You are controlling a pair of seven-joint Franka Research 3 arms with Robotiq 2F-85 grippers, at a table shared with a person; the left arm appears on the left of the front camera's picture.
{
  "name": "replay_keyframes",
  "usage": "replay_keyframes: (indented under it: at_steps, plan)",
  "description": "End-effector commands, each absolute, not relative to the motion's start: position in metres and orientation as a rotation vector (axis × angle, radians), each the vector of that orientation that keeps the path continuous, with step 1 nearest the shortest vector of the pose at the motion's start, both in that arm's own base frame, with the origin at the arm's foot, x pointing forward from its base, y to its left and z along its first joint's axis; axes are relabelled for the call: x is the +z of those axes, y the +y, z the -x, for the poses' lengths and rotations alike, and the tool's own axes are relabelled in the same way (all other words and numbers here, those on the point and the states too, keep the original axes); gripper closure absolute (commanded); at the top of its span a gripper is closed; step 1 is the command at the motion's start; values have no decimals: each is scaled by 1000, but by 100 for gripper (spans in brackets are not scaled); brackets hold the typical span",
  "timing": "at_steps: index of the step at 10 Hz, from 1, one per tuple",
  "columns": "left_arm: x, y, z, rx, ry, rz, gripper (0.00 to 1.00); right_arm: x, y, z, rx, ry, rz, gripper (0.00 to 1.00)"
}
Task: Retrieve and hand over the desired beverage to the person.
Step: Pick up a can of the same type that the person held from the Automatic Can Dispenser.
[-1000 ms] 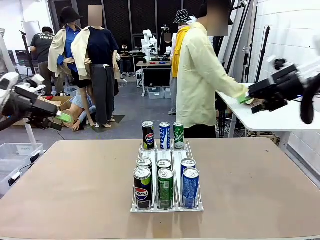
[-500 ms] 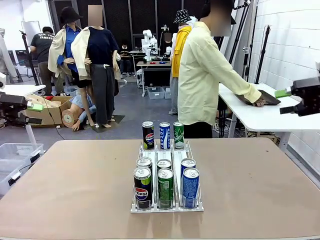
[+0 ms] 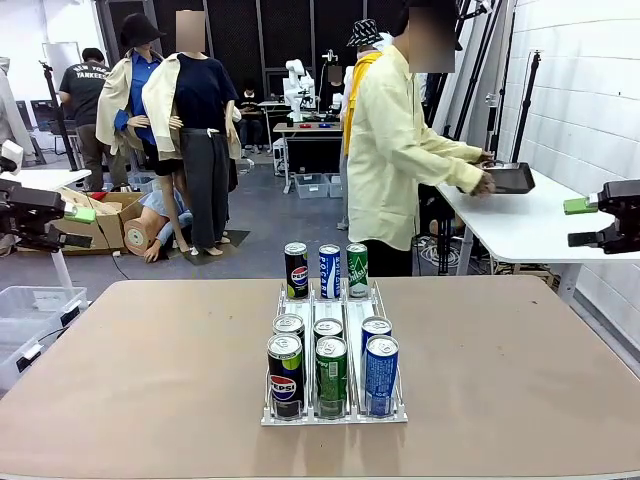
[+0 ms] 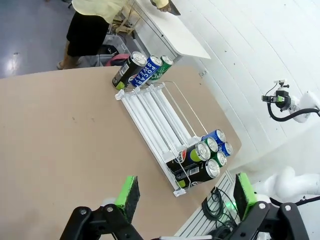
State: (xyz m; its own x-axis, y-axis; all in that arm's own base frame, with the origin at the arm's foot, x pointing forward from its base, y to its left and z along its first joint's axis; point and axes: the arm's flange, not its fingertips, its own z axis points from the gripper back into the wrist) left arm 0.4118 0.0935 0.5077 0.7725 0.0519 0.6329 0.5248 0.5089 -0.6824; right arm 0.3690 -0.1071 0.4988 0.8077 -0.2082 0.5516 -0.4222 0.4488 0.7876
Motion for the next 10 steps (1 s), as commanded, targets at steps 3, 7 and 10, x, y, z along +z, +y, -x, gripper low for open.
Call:
replay_keyframes:
  at_steps: [3,7,10]
  plan:
    - [508,93,-412,-310,-650,1011,0,499,-107,-369,145,-650,-1119,0]
    - [508,93,-412,-310,-650,1011,0,499,-107,-369,145,-650,-1119,0]
    - [508,93,-412,-310,-650,1011,0,499,-107,-369,145,-650,-1119,0]
